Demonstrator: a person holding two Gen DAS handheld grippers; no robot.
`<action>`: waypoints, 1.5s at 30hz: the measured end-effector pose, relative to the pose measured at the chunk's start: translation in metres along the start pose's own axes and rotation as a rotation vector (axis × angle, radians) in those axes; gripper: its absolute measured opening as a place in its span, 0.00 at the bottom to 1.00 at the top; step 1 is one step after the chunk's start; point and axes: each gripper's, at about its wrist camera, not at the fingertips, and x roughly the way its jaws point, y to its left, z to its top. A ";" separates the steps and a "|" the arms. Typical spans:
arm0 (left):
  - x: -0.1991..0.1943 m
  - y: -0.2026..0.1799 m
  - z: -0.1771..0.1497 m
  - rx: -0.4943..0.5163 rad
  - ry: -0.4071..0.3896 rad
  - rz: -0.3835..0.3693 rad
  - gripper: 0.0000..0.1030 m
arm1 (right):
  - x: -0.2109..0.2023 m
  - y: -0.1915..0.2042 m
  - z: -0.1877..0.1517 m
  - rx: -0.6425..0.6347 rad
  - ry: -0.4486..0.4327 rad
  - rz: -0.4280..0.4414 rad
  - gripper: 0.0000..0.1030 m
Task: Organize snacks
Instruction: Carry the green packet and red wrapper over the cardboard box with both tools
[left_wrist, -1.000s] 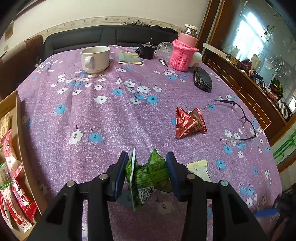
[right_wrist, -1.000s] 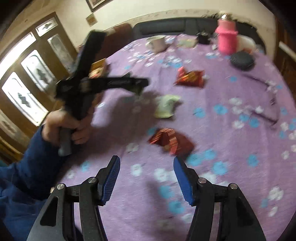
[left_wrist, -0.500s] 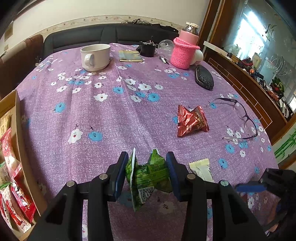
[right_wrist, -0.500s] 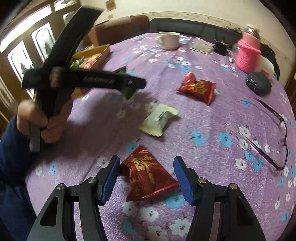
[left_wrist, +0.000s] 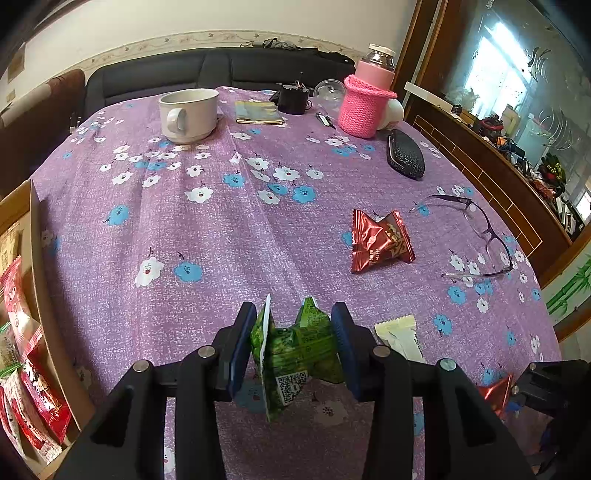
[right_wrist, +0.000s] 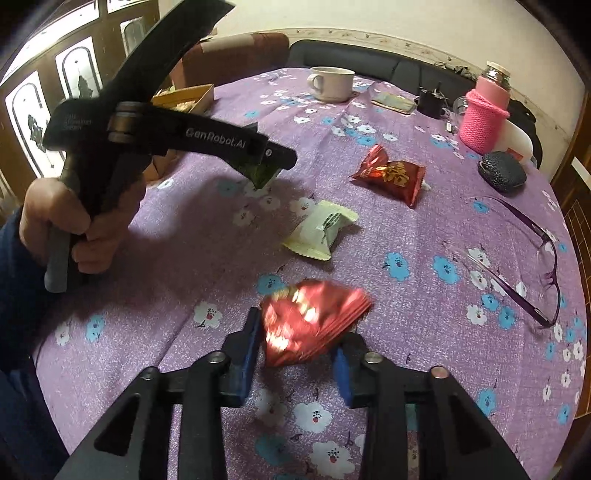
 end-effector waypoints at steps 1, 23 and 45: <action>0.000 0.000 0.000 0.000 0.000 0.000 0.40 | -0.002 -0.001 0.000 0.012 -0.008 0.010 0.64; -0.006 0.001 0.002 -0.014 -0.017 -0.035 0.40 | -0.022 -0.023 0.012 0.219 -0.109 0.049 0.35; -0.132 0.125 0.004 -0.198 -0.164 0.083 0.40 | 0.006 0.103 0.153 0.121 -0.137 0.187 0.36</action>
